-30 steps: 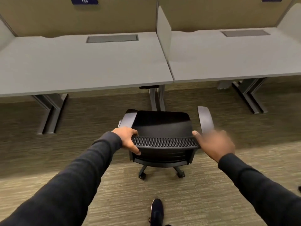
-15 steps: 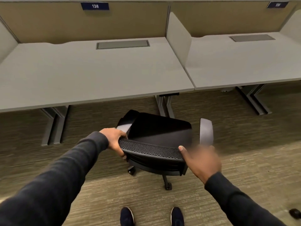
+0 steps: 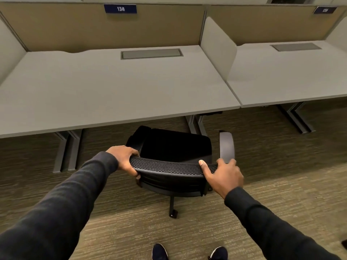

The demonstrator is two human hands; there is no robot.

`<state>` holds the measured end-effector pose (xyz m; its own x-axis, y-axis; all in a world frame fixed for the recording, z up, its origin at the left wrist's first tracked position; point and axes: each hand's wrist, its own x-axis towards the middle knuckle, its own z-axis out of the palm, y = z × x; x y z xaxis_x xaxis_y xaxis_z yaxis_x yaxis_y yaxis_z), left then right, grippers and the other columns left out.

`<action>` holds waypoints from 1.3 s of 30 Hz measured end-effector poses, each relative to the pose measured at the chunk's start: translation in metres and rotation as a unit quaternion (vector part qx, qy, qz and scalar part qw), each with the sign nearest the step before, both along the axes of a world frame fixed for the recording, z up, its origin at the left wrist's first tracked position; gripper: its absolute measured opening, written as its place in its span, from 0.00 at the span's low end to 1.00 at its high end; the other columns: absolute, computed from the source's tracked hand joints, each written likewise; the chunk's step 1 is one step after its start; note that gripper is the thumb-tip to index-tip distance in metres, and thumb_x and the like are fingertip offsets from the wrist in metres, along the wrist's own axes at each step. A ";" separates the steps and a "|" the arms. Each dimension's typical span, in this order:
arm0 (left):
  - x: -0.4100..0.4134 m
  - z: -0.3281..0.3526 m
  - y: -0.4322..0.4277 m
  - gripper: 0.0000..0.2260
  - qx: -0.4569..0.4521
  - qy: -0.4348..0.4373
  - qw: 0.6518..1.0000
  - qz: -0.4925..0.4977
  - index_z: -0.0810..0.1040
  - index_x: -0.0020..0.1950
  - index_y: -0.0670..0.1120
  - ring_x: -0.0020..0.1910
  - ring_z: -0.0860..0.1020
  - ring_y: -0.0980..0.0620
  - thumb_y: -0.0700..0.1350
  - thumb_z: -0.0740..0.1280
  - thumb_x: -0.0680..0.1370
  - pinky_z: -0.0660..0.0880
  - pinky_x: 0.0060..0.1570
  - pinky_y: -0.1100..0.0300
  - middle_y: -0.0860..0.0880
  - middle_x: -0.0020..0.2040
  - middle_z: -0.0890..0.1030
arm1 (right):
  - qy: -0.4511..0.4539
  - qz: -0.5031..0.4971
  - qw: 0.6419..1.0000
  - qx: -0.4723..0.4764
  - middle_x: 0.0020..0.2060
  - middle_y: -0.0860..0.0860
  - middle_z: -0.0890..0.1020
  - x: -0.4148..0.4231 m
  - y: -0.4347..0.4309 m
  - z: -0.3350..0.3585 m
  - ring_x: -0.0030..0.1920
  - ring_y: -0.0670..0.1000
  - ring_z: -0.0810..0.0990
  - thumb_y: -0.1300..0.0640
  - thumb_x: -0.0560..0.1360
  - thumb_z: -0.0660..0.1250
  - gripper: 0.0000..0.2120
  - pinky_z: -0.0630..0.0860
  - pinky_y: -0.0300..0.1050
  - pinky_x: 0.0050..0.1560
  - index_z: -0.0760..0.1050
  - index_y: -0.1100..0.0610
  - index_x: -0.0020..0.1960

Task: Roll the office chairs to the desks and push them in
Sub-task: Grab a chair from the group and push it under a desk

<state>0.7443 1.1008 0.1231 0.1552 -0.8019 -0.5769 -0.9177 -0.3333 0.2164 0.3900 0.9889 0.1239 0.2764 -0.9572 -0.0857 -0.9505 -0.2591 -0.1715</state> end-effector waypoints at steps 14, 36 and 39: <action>0.064 0.000 -0.005 0.32 -0.060 -0.041 0.995 0.074 0.78 0.59 0.60 0.49 0.78 0.55 0.70 0.72 0.58 0.75 0.54 0.55 0.59 0.50 0.81 | -0.035 0.052 0.998 0.010 0.61 0.62 0.73 0.092 -0.063 -0.007 0.60 0.63 0.73 0.28 0.75 0.52 0.36 0.74 0.56 0.58 0.75 0.56 0.64; 0.081 -0.003 -0.087 0.15 -0.140 -0.138 0.974 0.112 0.78 0.54 0.54 0.54 0.77 0.46 0.55 0.69 0.70 0.68 0.63 0.45 0.51 0.51 0.80 | 0.040 0.097 0.993 0.051 0.79 0.54 0.56 0.140 -0.146 0.009 0.74 0.63 0.60 0.29 0.77 0.48 0.37 0.63 0.64 0.71 0.56 0.49 0.79; 0.081 0.000 -0.097 0.13 -0.149 -0.138 0.973 0.108 0.78 0.53 0.54 0.53 0.77 0.46 0.54 0.69 0.70 0.70 0.61 0.46 0.51 0.50 0.80 | 0.032 0.106 0.993 0.049 0.81 0.53 0.51 0.135 -0.143 0.011 0.76 0.63 0.58 0.28 0.77 0.49 0.38 0.62 0.65 0.71 0.52 0.47 0.80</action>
<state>0.8258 1.0043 0.1231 0.4552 -0.8583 -0.2369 -0.8696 -0.4857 0.0887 0.5254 0.8461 0.1348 0.4613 -0.8644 -0.2000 -0.8864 -0.4388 -0.1477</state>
